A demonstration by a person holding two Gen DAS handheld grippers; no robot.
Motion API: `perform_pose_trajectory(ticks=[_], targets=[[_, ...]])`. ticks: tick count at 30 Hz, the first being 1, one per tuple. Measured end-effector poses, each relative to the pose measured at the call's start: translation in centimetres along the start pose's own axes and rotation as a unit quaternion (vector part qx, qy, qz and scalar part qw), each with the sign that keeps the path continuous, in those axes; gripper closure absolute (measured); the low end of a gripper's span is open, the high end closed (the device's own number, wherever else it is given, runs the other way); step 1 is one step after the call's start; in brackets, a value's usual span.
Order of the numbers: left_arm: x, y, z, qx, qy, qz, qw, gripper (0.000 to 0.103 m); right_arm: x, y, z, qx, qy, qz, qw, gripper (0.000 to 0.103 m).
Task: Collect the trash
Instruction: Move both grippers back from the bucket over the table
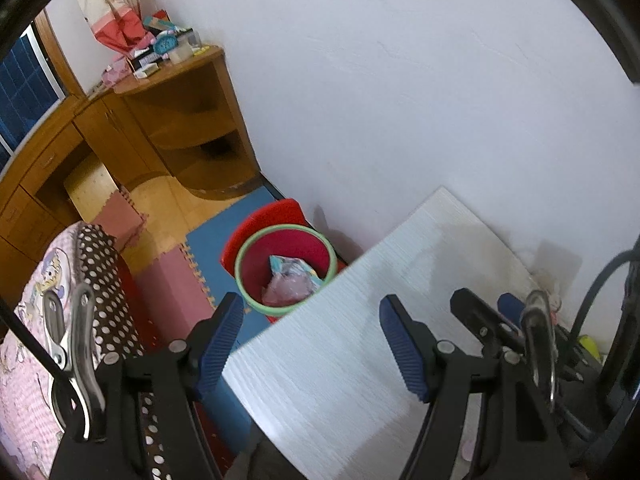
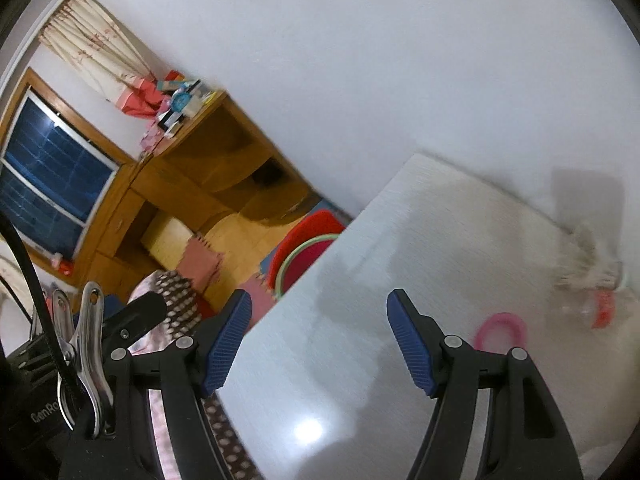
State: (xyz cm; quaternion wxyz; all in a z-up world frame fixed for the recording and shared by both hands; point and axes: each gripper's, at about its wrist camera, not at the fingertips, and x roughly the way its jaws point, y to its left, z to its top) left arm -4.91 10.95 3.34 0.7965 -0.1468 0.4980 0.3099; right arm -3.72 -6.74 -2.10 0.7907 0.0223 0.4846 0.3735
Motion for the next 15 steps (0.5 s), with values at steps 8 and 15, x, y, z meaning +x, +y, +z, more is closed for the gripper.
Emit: perform_pose_trajectory(ticks=[8,15], targets=[[-1.3,-3.2,-1.5,0.034,-0.03,-0.018,0.9988,0.029,-3.3,-1.1,-0.2,-0.023,-0.032,-0.052,0.998,0.031],[-1.1,-6.8,-4.4,0.093,-0.04,-0.027,0.9945,0.029,-6.4,-2.4,-1.9,-0.033,-0.063,-0.138,0.988,0.031]])
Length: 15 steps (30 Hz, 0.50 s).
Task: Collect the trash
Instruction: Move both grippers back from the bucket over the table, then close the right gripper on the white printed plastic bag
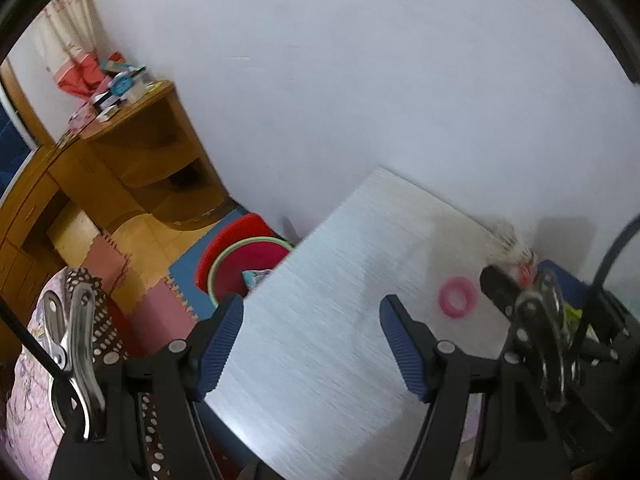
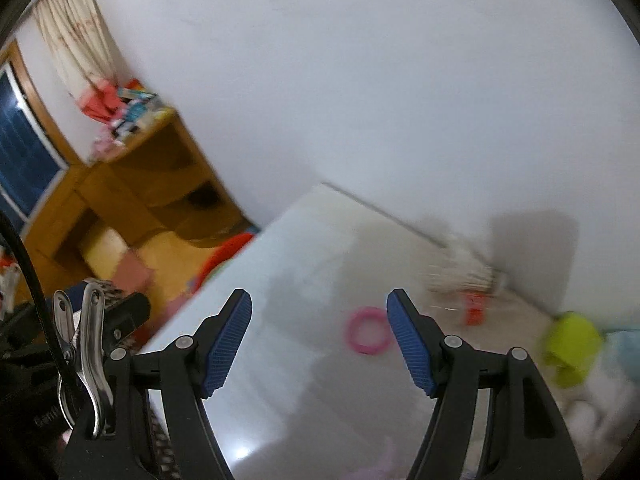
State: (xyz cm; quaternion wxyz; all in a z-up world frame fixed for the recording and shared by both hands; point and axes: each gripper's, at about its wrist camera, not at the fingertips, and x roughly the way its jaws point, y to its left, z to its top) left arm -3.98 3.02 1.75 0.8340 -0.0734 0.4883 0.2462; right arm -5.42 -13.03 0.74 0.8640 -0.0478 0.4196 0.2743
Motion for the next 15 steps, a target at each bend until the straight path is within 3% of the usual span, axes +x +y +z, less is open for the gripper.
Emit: perform_pose_trajectory(ticks=[5,10,15], targets=[[0.1,-2.3,-1.9,0.042,-0.003,-0.019,0.999,0.029,-1.3,-2.4,-2.3,0.037,-0.008,-0.011,0.999,0.031],[0.5,-5.6,-4.3,0.105,-0.016,-0.041,0.9935,0.029,-6.5,-7.2,-7.6,0.087,-0.053,-0.041,0.994,0.031],[2.2,-8.2,-6.4,0.14,-0.006,-0.062,0.9882,0.029,-6.9,-12.9,-12.8,0.158,-0.022,-0.075,0.984,0.031]])
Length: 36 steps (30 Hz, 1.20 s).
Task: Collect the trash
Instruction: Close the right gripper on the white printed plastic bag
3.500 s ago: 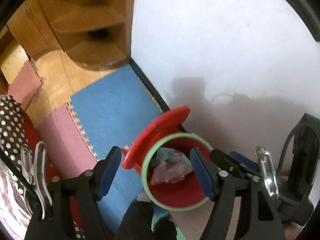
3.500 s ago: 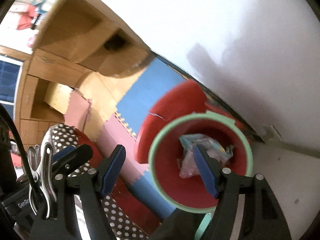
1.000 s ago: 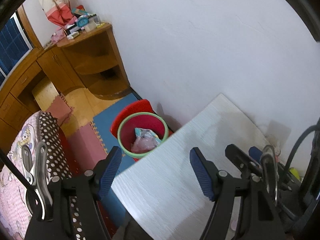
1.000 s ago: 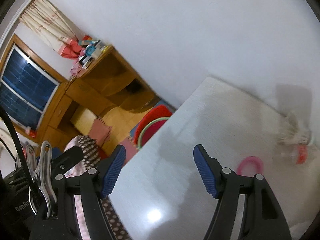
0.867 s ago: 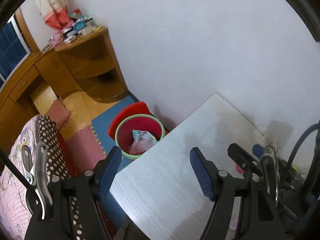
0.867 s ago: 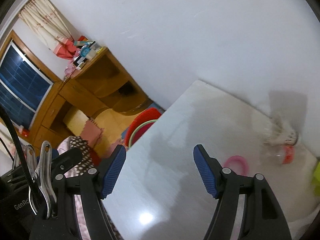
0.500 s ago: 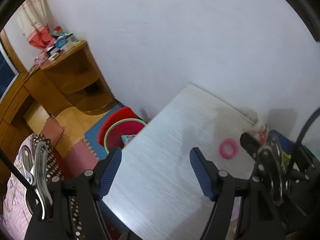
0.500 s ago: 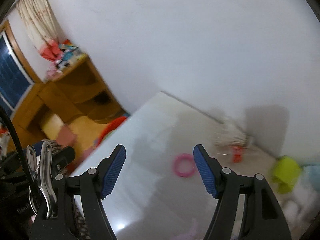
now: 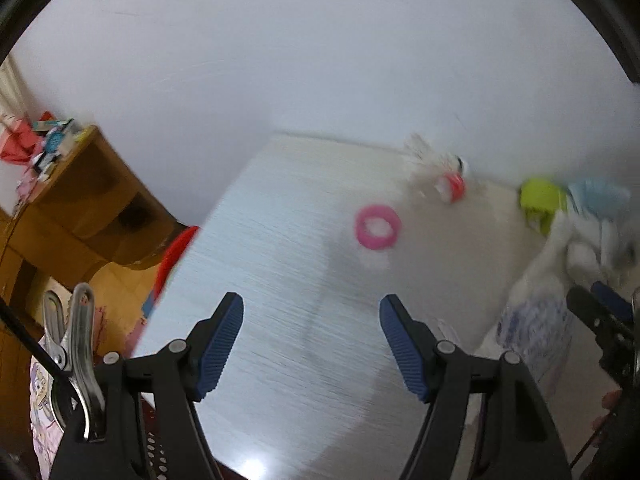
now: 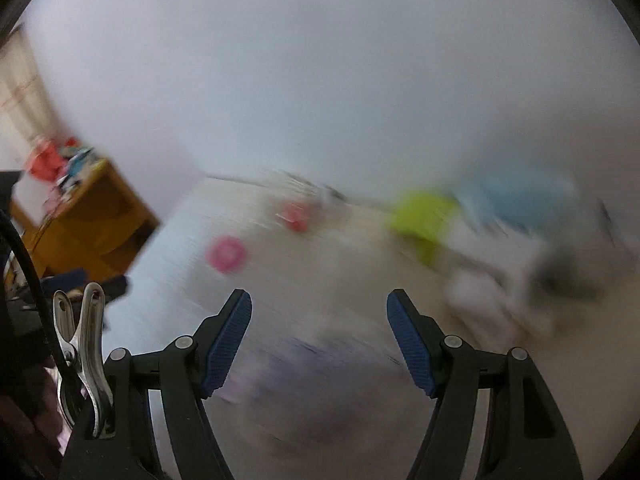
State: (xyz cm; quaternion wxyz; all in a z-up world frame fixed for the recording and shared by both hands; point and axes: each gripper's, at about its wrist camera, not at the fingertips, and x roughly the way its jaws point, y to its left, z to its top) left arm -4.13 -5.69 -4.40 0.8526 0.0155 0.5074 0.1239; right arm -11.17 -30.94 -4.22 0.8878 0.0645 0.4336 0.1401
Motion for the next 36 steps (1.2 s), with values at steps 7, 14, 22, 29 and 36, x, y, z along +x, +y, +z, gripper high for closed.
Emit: perform_pose_trajectory(ticks=[7,14,22,29,36], targets=[[2.0,-2.5,-2.3,0.051,0.018,-0.045,0.9975,0.029,1.6,-2.5,-1.9,0.031,0.02,0.004,0.999,0.031],[1.5,-4.9,-4.5,0.115,0.022,-0.098,0.9883,0.029,2.1,-1.2,-3.2,-0.016,0.03,0.011,0.999,0.031],[2.2,-7.6,-5.3,0.156,0.032,-0.11,0.9812,0.029,2.9,-2.2,-4.0,-0.039,0.038,-0.094,0.994,0.096],[4.5,-8.5,-4.9,0.147,0.064,-0.122,0.9796,0.028,2.5,-4.1,-3.7,-0.012,0.047,-0.086,0.995,0.096],[4.3,-9.9,-4.1,0.162,0.058,-0.127,0.9768,0.059,2.5,-1.6,-3.8,-0.05,0.047,-0.063,0.996,0.096]])
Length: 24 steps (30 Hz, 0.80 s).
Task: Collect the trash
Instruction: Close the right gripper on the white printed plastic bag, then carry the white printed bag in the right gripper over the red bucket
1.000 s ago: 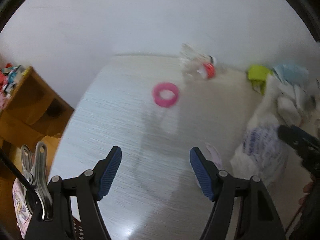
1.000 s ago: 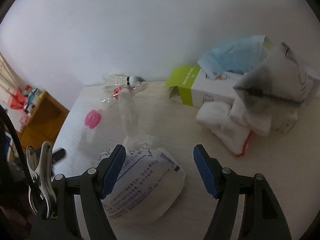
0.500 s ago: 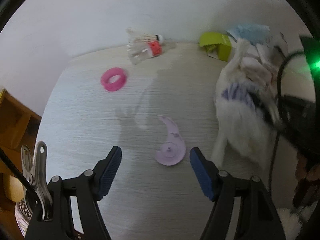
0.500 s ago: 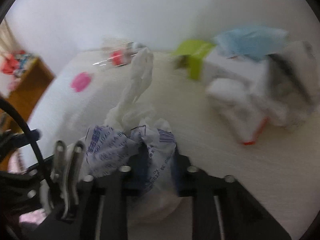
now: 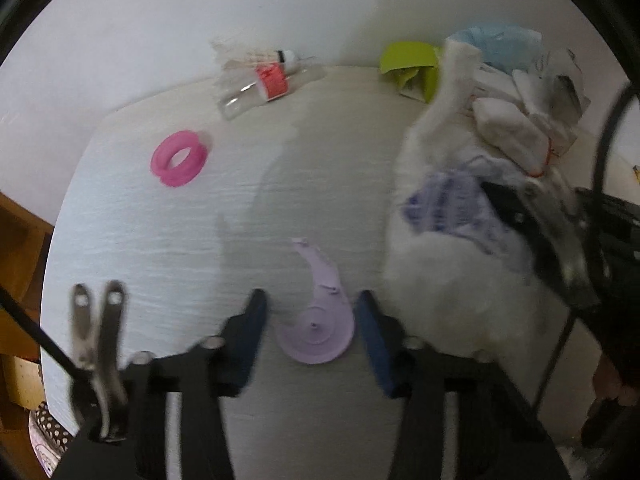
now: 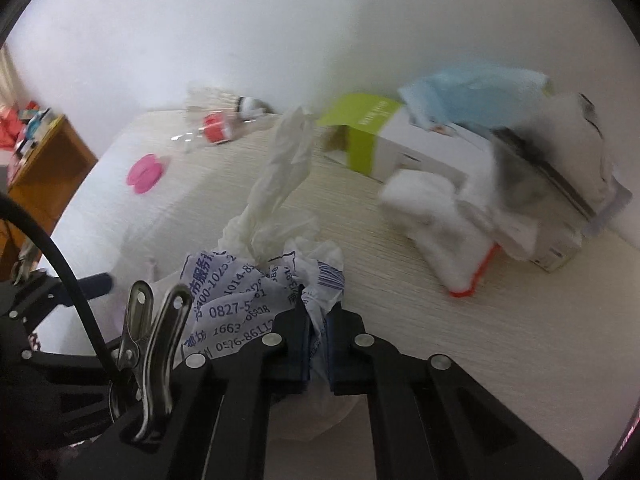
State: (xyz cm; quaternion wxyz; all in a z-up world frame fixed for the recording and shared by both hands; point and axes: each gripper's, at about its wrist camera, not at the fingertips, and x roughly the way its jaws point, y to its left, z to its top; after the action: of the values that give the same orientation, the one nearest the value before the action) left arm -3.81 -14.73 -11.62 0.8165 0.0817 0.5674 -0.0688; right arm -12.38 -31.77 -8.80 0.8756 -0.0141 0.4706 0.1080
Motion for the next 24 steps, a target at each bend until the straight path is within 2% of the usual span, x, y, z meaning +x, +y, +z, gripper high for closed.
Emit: perform_pose_trajectory(ticks=[8,16,20,24], targets=[[-0.8,0.3,1.2,0.011,0.019,0.014,0.9997,0.061,0.1,0.4,0.9,0.021,-0.012,0.035,0.999,0.096],[-2.9,1.1,2.7,0.016,0.012,0.045,0.9988,0.061,-0.3,-0.4,1.3,0.067,-0.031,0.091,0.993,0.096],[-3.9,1.6,2.9,0.004,0.003,0.056,0.9984,0.061,-0.8,-0.1,2.1,0.071,-0.045,0.104,0.991,0.096],[-4.9,3.4,2.8,-0.032,-0.003,0.057,0.9978,0.061,-1.6,0.6,3.5,0.069,-0.063,0.129,0.987,0.096]])
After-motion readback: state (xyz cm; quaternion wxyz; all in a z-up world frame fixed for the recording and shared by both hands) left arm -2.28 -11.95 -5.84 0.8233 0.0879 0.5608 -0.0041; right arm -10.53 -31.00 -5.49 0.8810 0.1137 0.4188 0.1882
